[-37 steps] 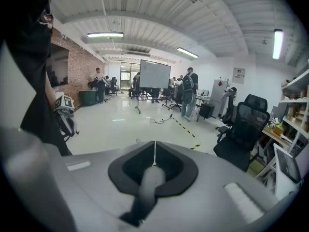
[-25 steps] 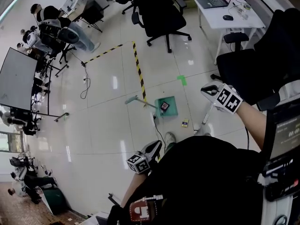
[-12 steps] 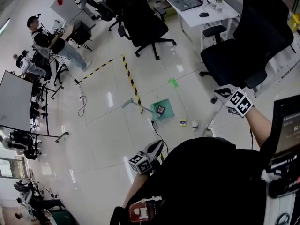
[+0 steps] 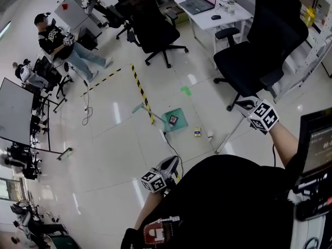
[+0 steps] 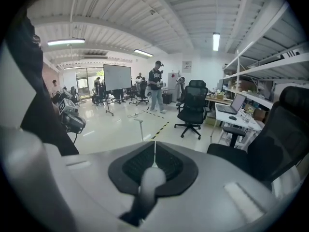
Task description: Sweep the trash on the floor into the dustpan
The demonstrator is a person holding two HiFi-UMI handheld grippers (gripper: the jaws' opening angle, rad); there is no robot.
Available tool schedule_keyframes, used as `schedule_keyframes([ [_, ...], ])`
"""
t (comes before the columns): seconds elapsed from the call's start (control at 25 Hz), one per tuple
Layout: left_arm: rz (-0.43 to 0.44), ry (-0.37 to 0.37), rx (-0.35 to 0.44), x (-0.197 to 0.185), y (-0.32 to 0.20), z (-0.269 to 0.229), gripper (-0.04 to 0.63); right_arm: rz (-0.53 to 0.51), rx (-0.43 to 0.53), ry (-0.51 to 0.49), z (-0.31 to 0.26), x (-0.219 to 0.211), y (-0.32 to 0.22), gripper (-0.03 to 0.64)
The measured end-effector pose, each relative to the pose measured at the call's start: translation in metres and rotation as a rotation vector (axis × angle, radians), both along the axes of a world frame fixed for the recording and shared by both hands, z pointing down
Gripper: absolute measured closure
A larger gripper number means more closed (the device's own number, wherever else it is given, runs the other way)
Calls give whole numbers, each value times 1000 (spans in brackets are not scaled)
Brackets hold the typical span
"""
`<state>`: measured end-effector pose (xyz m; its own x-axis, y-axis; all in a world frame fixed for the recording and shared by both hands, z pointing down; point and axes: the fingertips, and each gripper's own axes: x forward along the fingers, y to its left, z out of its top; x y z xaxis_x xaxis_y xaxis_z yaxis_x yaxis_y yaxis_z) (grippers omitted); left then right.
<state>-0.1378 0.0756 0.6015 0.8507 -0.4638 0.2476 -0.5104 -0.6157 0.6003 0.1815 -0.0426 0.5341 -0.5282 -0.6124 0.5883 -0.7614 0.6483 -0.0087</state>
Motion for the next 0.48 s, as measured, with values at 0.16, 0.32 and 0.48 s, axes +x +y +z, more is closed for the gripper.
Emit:
schedule_keyframes([
  [0.16, -65, 1, 22, 29, 22, -12, 595, -37, 3, -47, -8, 20, 27, 612],
  [0.32, -113, 7, 9, 79, 57, -8, 595, -100, 18, -77, -9, 41, 56, 612],
  [0.48, -89, 6, 13, 131, 91, -15, 595, -118, 10, -96, -6, 70, 75, 612],
])
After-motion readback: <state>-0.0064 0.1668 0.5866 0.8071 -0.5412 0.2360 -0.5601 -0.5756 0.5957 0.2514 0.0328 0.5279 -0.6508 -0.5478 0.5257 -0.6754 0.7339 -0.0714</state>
